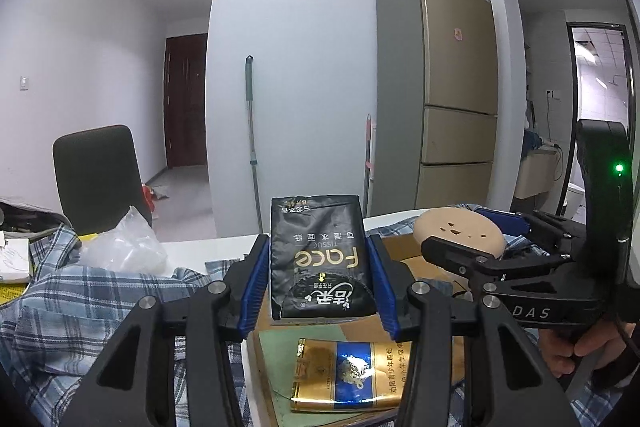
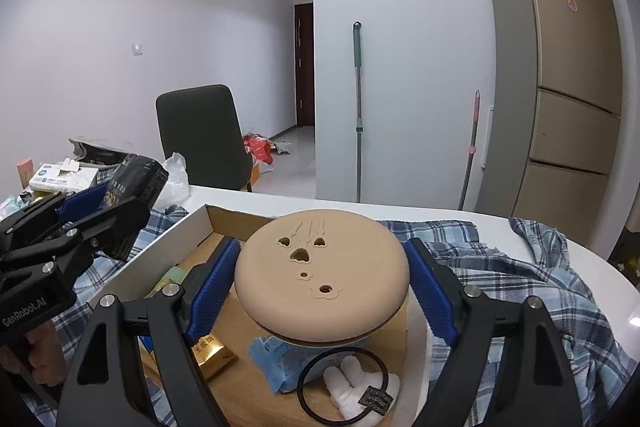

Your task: Organize soft objects

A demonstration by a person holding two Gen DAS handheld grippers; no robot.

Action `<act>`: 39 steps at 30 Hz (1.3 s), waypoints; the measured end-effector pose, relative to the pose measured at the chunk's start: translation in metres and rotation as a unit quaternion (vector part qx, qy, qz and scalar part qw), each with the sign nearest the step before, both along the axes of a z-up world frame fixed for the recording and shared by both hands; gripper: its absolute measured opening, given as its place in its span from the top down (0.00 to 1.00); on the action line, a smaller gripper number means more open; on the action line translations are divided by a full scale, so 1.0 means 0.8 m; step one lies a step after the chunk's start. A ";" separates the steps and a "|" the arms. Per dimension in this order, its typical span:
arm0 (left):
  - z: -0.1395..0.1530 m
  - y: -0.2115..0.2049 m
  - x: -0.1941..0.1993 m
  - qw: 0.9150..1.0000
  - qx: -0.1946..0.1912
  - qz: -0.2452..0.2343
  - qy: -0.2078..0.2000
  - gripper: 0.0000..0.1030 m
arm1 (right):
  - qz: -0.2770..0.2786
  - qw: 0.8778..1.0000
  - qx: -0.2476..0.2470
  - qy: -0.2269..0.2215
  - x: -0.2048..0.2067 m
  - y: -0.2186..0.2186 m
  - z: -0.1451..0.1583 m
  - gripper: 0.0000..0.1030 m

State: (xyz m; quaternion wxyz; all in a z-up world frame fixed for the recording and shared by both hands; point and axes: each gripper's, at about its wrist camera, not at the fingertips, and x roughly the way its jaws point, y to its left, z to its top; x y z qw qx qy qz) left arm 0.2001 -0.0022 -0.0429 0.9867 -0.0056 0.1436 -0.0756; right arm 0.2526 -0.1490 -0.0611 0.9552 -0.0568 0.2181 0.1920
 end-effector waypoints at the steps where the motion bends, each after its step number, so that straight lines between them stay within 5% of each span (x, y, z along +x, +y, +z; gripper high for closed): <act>1: 0.001 0.001 0.001 1.000 0.000 0.000 0.001 0.53 | 0.002 1.000 0.000 0.001 0.003 0.001 -0.001 0.20; 5: 0.002 0.001 0.002 1.000 0.003 -0.001 0.001 0.43 | 0.014 1.000 -0.007 0.009 0.005 0.006 -0.003 0.20; 7: 0.001 0.000 0.001 1.000 0.002 0.001 0.000 0.13 | 0.019 1.000 -0.012 0.010 0.005 0.010 -0.005 0.19; 11: 0.001 0.005 -0.001 1.000 -0.003 0.013 -0.007 0.13 | 0.020 1.000 -0.015 0.007 0.003 0.011 -0.004 0.06; 26: 0.001 0.012 -0.006 0.999 -0.005 0.032 -0.013 0.13 | 0.004 1.000 -0.004 0.014 0.005 0.002 0.001 0.06; 34: 0.069 -0.004 -0.057 0.997 0.013 0.038 -0.073 0.13 | -0.005 0.999 0.036 -0.030 -0.040 -0.018 0.093 0.06; 39: 0.124 0.000 -0.103 0.996 -0.023 0.036 -0.082 0.13 | 0.007 0.997 0.052 -0.050 -0.090 -0.029 0.136 0.06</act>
